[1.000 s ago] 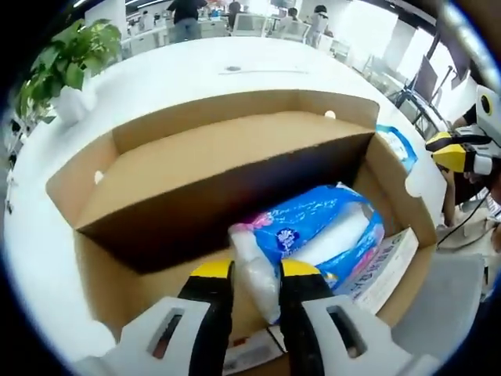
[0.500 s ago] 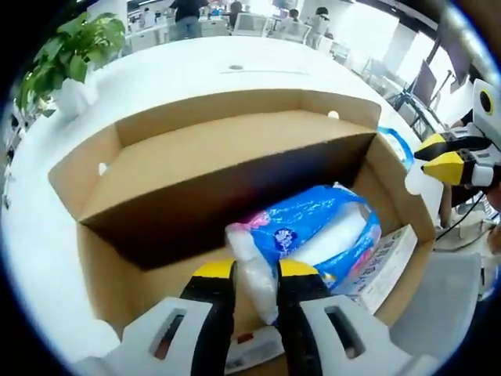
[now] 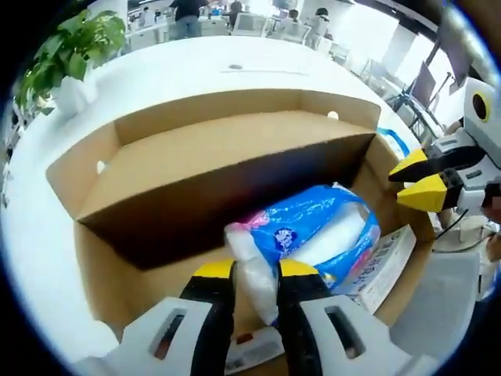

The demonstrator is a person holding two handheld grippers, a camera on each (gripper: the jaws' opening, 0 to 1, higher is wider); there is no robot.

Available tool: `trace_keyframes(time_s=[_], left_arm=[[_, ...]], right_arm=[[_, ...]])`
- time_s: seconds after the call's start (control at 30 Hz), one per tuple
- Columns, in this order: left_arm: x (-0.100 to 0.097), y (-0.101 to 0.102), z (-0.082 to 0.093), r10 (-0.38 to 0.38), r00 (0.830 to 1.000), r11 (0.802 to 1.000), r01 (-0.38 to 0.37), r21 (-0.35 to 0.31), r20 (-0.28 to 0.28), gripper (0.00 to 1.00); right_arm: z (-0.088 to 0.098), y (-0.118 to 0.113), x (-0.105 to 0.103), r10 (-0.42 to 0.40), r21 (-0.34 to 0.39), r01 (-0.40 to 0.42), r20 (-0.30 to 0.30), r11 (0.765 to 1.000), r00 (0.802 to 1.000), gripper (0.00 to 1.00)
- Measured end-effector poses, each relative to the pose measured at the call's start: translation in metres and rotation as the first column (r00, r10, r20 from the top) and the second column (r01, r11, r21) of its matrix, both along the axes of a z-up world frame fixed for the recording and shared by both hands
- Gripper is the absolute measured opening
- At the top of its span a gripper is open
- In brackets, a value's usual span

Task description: Operate the shoe box by opening the lid, removing the specified soft item, and placing it in the target area until the item is outside and the box remains undamaged.

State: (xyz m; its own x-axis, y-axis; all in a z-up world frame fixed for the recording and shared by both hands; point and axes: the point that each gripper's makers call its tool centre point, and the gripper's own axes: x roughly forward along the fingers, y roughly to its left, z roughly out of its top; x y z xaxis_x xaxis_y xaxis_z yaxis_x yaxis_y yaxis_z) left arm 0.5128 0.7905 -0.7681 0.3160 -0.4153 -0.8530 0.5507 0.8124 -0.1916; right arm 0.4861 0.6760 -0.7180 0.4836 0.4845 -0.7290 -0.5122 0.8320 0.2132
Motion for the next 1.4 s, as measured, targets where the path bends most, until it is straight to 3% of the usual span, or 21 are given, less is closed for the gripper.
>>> trace_keyframes(time_s=[0.47,0.8,0.93,1.0,1.4], left_arm=[[-0.001,0.000,-0.001,0.001,1.000,1.000,-0.001,-0.010,-0.006,0.17],[-0.001,0.000,-0.002,0.003,1.000,1.000,-0.003,-0.018,-0.011,0.16],[-0.001,0.001,-0.003,0.002,1.000,1.000,-0.002,-0.022,-0.014,0.16],[-0.002,0.001,-0.003,0.002,1.000,1.000,-0.002,-0.022,-0.017,0.16],[-0.004,0.002,-0.004,0.001,0.999,1.000,-0.002,-0.021,-0.032,0.09]], right_arm=[[-0.030,0.007,0.010,0.004,-0.056,-0.007,-0.066,0.998,0.998,0.13],[-0.038,0.005,0.009,0.013,-0.106,-0.024,-0.103,0.994,0.995,0.10],[-0.041,0.009,0.007,0.052,-0.130,-0.069,-0.131,0.989,0.990,0.06],[-0.045,0.009,0.006,0.080,-0.176,-0.102,-0.131,0.979,0.988,0.05],[-0.054,0.008,0.006,0.070,-0.185,-0.100,-0.164,0.978,0.984,0.01]])
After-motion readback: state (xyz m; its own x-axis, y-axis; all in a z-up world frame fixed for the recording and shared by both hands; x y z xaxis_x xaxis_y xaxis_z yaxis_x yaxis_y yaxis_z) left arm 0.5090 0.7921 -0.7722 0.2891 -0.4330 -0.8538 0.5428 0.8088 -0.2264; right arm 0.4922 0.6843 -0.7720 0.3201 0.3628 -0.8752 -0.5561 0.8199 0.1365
